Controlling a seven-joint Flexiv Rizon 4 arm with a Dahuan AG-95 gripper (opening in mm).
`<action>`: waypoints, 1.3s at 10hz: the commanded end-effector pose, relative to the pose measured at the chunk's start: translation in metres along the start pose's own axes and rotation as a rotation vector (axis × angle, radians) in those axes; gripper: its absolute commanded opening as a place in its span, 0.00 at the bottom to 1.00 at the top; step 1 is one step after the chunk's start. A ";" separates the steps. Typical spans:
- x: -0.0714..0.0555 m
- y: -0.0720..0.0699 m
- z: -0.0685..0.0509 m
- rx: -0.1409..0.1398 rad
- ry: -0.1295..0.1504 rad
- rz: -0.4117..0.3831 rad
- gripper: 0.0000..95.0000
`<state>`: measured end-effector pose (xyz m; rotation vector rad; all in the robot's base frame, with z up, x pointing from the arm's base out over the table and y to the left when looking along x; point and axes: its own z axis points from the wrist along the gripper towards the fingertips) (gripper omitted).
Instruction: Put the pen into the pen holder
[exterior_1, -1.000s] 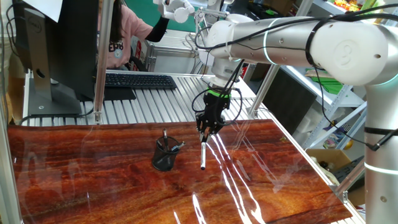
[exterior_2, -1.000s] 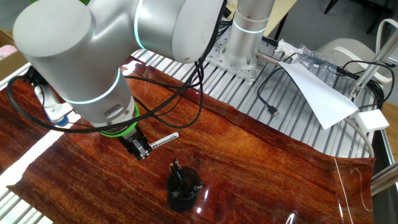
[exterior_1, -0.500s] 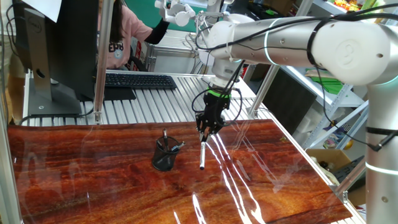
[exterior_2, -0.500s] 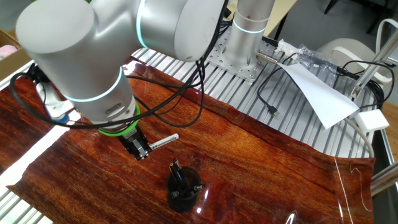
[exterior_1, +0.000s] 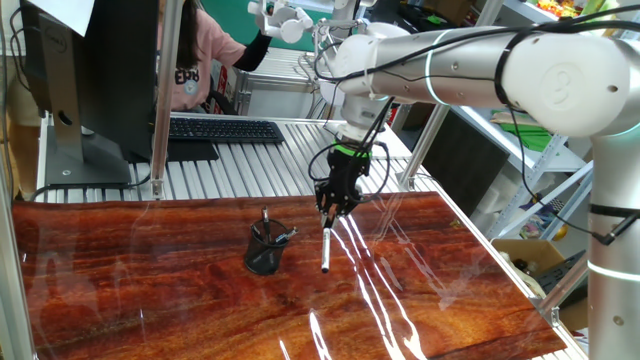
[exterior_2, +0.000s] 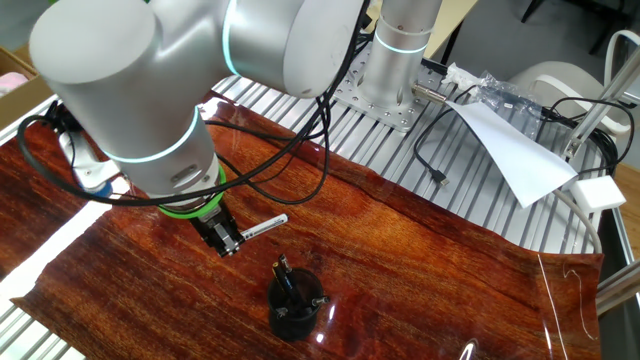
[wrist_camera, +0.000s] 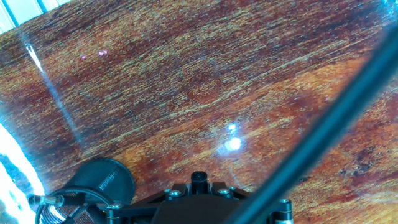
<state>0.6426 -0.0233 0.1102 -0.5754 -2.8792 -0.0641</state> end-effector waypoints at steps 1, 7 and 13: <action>0.001 0.000 0.000 0.003 -0.006 0.005 0.00; 0.030 0.013 -0.022 0.032 -0.009 0.032 0.00; 0.074 0.024 -0.044 0.047 -0.026 0.066 0.00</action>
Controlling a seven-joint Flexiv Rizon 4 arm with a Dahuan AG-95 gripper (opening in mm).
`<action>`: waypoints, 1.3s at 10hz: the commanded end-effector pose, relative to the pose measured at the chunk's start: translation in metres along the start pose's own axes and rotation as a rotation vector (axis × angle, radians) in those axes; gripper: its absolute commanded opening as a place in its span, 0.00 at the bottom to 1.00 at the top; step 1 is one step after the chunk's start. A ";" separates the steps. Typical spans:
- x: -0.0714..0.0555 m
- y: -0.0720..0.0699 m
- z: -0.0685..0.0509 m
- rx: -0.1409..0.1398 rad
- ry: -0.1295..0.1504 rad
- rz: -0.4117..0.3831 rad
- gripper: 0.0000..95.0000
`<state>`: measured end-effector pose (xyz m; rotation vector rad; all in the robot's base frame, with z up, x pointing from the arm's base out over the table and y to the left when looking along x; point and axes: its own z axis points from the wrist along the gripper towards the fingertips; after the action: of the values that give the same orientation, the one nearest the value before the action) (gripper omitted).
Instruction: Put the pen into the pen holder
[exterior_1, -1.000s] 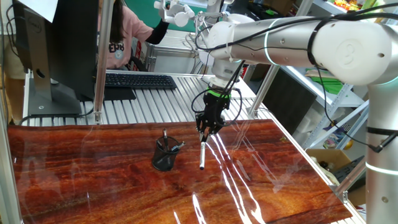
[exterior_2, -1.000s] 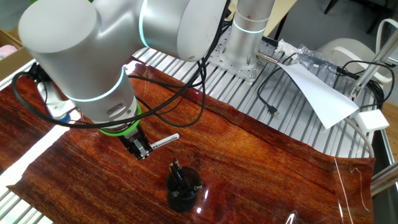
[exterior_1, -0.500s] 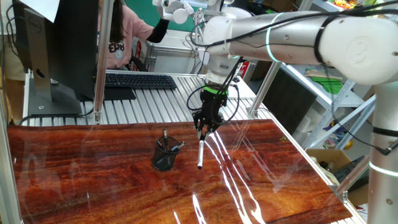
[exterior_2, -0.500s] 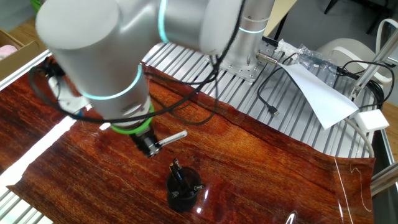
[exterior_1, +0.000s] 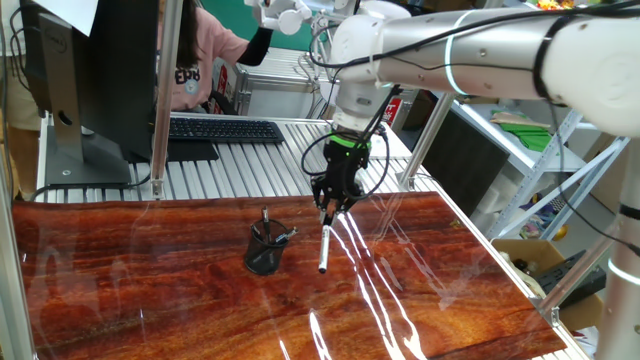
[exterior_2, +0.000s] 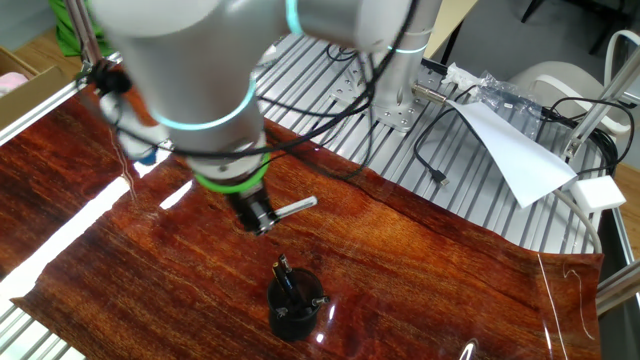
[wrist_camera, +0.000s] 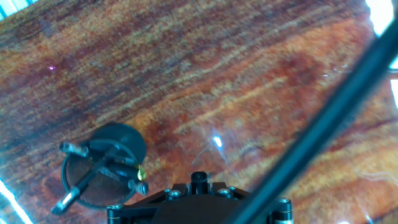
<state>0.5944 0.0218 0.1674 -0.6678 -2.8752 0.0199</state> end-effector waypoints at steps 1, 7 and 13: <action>0.007 0.004 -0.002 -0.001 0.000 0.002 0.00; 0.027 0.011 -0.007 -0.013 -0.071 0.029 0.00; 0.037 0.013 -0.009 -0.050 -0.150 0.100 0.00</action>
<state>0.5648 0.0490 0.1831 -0.8589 -2.9998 0.0099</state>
